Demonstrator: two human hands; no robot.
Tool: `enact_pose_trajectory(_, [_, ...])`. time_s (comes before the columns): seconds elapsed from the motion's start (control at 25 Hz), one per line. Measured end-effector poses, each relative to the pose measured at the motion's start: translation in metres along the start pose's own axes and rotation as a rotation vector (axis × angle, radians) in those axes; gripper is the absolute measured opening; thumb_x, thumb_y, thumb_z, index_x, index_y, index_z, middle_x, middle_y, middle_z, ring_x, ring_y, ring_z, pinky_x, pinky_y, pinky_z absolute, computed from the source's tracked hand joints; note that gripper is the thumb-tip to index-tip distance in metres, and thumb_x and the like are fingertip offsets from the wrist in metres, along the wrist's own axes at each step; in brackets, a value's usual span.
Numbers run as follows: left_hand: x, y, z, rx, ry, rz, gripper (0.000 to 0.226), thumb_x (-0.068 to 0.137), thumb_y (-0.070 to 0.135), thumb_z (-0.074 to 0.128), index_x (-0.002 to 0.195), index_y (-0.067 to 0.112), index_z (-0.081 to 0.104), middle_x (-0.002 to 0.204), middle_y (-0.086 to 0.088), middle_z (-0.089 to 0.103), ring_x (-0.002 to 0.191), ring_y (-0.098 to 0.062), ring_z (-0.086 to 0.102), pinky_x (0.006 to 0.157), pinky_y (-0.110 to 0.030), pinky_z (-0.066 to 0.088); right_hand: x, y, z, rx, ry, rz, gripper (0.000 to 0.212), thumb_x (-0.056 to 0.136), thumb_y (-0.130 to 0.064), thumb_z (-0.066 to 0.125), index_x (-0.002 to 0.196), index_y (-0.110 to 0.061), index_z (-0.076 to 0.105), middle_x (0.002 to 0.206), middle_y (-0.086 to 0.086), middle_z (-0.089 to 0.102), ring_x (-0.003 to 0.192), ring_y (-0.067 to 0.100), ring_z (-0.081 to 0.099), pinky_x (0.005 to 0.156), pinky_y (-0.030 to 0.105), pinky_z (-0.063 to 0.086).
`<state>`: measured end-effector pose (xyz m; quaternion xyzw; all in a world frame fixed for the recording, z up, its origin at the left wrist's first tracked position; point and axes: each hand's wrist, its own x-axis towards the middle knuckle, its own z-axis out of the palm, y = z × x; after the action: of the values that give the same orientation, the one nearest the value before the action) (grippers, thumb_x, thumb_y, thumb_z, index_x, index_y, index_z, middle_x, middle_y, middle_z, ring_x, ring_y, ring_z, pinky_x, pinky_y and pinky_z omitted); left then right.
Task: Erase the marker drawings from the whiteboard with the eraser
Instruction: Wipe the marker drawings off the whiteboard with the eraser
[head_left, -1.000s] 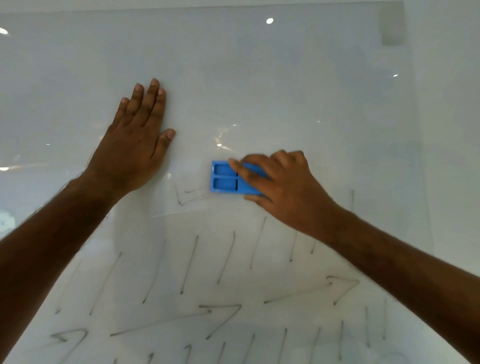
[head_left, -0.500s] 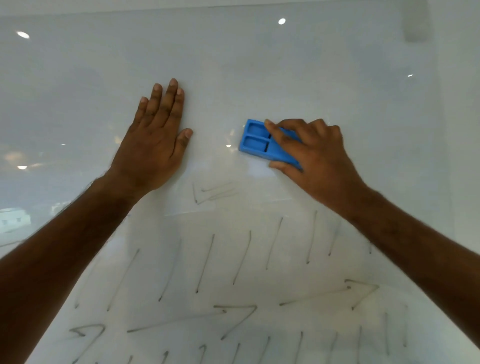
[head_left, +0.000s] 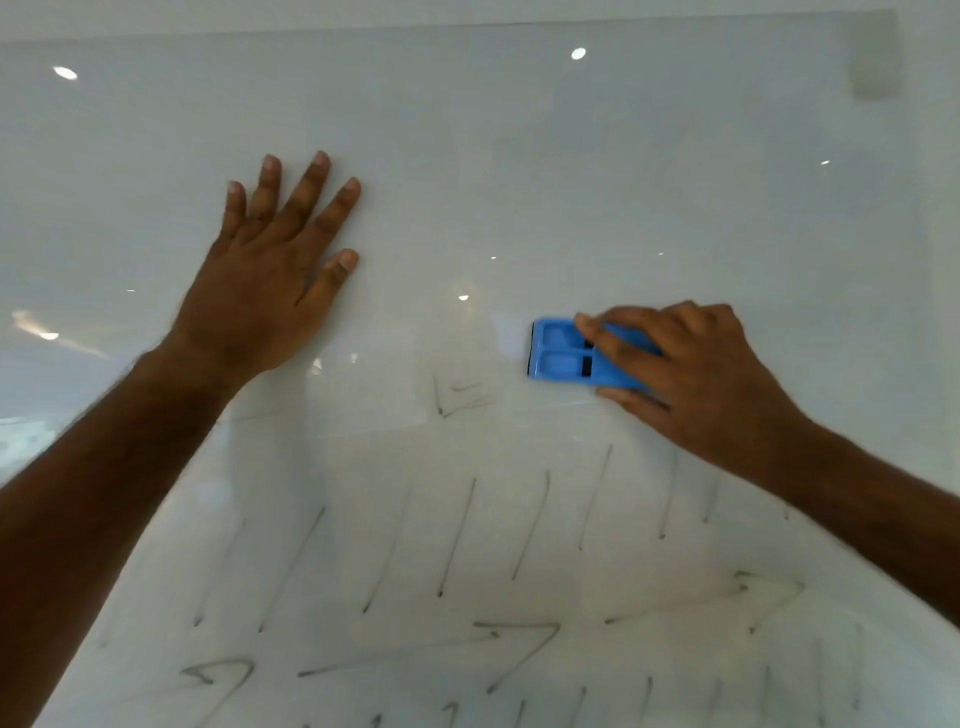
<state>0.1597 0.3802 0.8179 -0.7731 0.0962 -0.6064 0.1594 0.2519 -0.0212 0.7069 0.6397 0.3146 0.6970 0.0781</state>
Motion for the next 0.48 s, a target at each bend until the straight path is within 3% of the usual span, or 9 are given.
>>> enact_pose_trajectory(0.2, [-0.003,-0.019,-0.003,-0.036,0.018,-0.042,0.069,0.112,0.058,0.024,0.175,0.031,0.011,0.183,0.002,0.005,0.169,-0.034,-0.001,0.135,-0.051,-0.001,0.068,-0.042,0.007,0.102,0.05,0.154,0.066,0.098,-0.055,0.049,0.156,-0.026,0.044,0.139,0.003,0.058,0.098,0.034,0.055,0.082,0.049,0.046])
enact_pose_trajectory(0.48, [-0.015,-0.046,-0.008,-0.051,0.021,-0.026,0.072,0.111,0.058,0.024,0.175,0.028,0.01,0.183,0.002,0.005,0.169,-0.029,-0.001,0.136,-0.048,0.001,0.014,-0.082,0.005,0.057,-0.004,-0.067,0.061,0.099,-0.044,0.051,0.156,-0.026,0.039,0.14,0.002,0.061,0.095,0.027,0.058,0.081,0.047,0.047])
